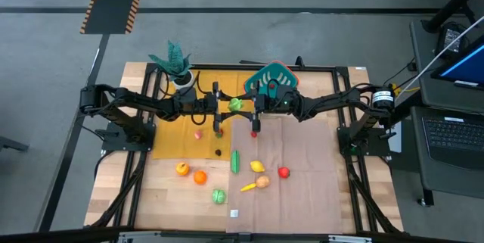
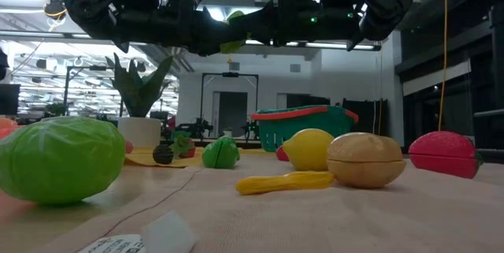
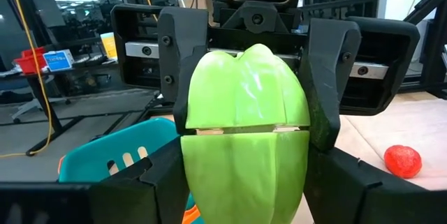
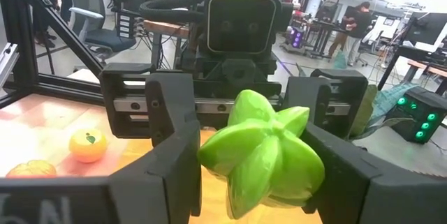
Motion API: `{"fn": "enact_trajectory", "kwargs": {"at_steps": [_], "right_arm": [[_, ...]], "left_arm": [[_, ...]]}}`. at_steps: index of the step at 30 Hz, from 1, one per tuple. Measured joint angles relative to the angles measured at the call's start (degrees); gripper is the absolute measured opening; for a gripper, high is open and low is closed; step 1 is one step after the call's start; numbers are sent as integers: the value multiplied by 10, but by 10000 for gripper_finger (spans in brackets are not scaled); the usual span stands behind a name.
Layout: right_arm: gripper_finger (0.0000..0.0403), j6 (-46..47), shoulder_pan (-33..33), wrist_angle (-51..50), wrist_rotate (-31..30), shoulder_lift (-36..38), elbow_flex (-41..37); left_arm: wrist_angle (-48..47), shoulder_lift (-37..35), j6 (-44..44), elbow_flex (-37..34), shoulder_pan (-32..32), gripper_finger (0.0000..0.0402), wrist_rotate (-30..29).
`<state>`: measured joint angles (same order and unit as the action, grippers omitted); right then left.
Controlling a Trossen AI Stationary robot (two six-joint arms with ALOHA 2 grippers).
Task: Pick and placing Produce into tupperware
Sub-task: Put the starfruit into the basket
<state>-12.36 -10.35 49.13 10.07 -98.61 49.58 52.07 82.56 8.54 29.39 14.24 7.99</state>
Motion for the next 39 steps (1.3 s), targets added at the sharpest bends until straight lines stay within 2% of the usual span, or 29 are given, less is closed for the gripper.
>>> {"fn": "enact_trajectory", "kwargs": {"at_steps": [6,16,20,26,36,39], "right_arm": [[216,1,0,-1,0,0,0],[216,2,-5,-4,-21,0,0],[216,17,-19,-20,-20,4,-2],[216,30,-37,-27,-18,28,-12],[216,31,-70,-139,-24,75,-14],[216,32,-82,-175,-46,97,-14]], "left_arm": [[0,0,25,0,0,238,-1],[-3,0,25,0,15,329,-1],[-16,-1,26,0,18,350,-1],[-82,-35,54,0,27,350,-3],[-253,-148,61,0,54,354,1],[-291,-169,67,0,61,350,1]]}}
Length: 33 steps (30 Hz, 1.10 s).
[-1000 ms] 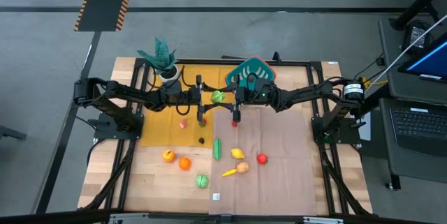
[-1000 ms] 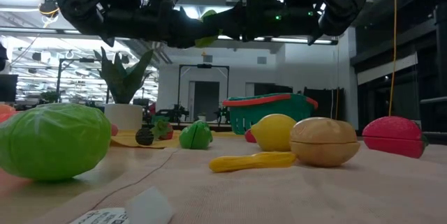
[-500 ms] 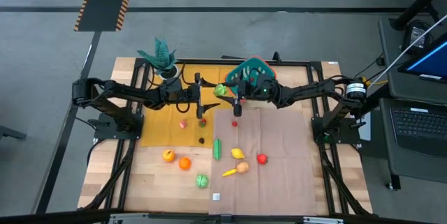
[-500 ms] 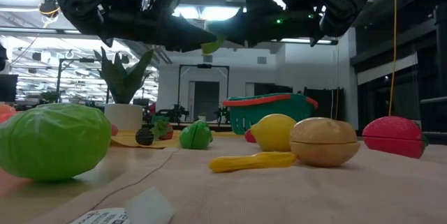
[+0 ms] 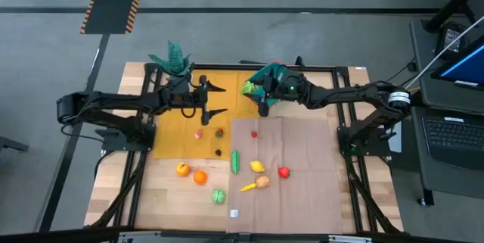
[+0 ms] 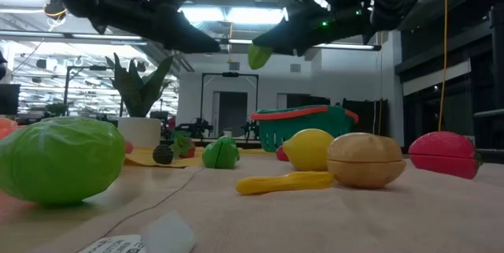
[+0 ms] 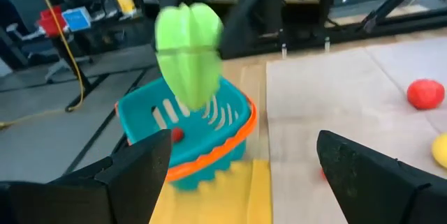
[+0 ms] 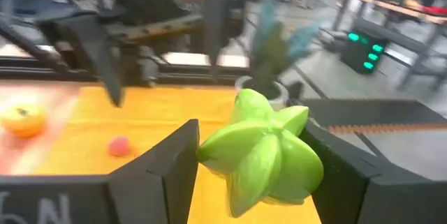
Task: Pick and placing Produce into tupperware
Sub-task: Put the starfruit into the basket
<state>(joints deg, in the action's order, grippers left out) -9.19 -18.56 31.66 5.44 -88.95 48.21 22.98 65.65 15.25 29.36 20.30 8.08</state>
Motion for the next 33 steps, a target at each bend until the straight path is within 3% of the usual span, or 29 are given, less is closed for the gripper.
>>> {"fn": "enact_trajectory", "kwargs": {"at_steps": [6,12,20,29,33], "right_arm": [[216,-2,-19,-78,-51,44,0],[216,15,-23,-143,-169,72,0],[216,36,-23,-173,-267,75,0],[216,64,-33,-184,-260,75,1],[216,112,-69,-260,-201,74,23]], "left_arm": [[-34,-21,2,0,9,354,-1],[-47,-21,10,0,24,350,-2],[-53,-21,10,0,31,354,-2],[-60,-21,3,0,31,354,-2],[-60,-21,3,0,31,353,-1]]}}
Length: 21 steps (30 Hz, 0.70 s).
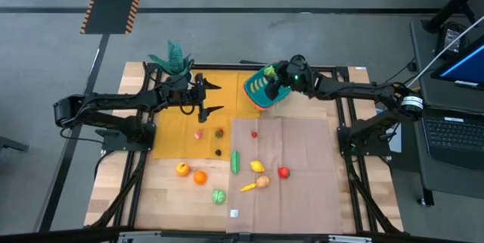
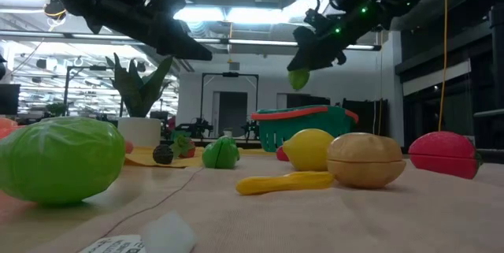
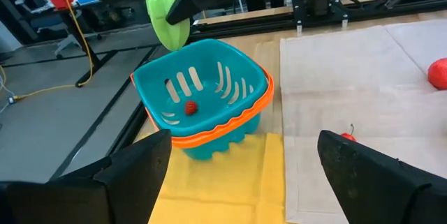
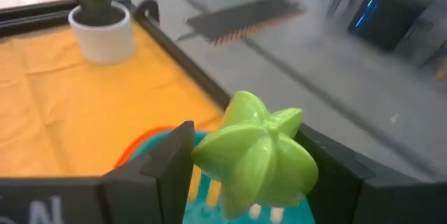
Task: Pick and placing Produce into tupperware
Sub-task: Put the starfruit into the basket
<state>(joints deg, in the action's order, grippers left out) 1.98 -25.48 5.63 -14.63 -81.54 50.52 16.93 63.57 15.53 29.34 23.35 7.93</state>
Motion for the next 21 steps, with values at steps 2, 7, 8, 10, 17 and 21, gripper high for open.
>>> {"fn": "enact_trajectory", "kwargs": {"at_steps": [2,7,8,10,17,21], "right_arm": [[216,21,-22,-38,40,0,15],[216,43,-63,-112,123,0,56],[216,47,-69,-127,134,0,65],[216,52,-78,-156,153,0,80],[216,35,-86,-229,177,-32,137],[216,20,-86,-270,179,-76,184]], "left_arm": [[0,0,0,0,0,350,0],[0,0,0,0,0,352,0],[0,0,0,0,0,353,0],[0,0,0,0,0,354,0],[0,0,0,0,0,349,0],[0,0,0,0,0,354,0]]}}
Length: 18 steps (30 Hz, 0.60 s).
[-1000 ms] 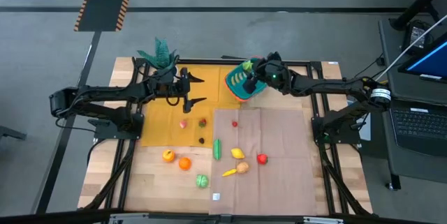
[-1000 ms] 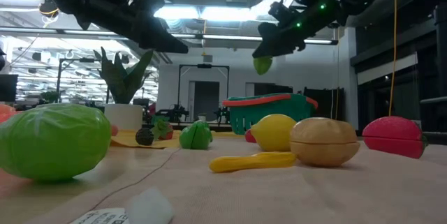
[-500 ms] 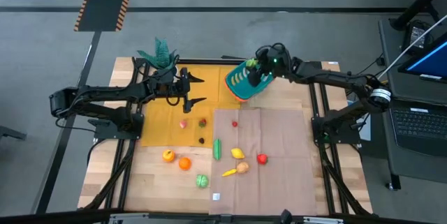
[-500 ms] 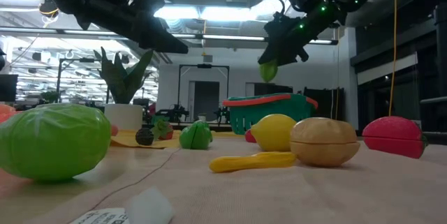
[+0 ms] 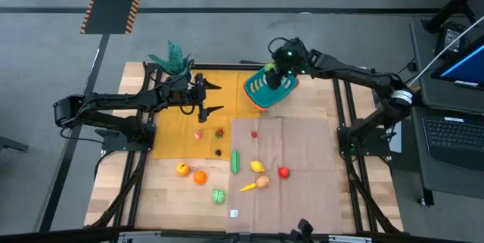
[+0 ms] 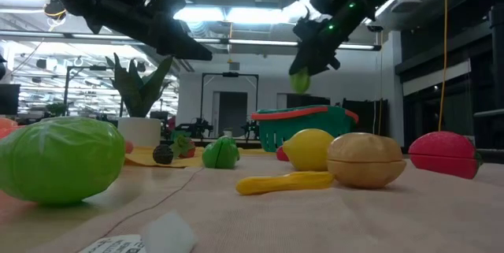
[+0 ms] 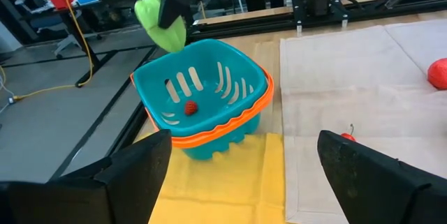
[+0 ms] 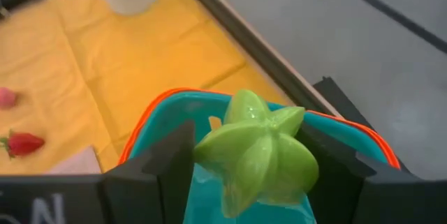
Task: Pick and placing Produce into tupperware
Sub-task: Put the starfruit into the basket
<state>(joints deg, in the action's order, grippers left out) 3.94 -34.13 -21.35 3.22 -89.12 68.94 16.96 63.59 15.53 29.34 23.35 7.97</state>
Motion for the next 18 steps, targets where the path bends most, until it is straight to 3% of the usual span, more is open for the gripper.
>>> {"fn": "enact_trajectory", "kwargs": {"at_steps": [6,18], "right_arm": [[216,-12,0,-47,0,-53,47],[216,3,-10,-91,19,-106,49]], "left_arm": [[-9,0,0,0,0,350,0],[-15,0,0,0,0,351,0]]}}
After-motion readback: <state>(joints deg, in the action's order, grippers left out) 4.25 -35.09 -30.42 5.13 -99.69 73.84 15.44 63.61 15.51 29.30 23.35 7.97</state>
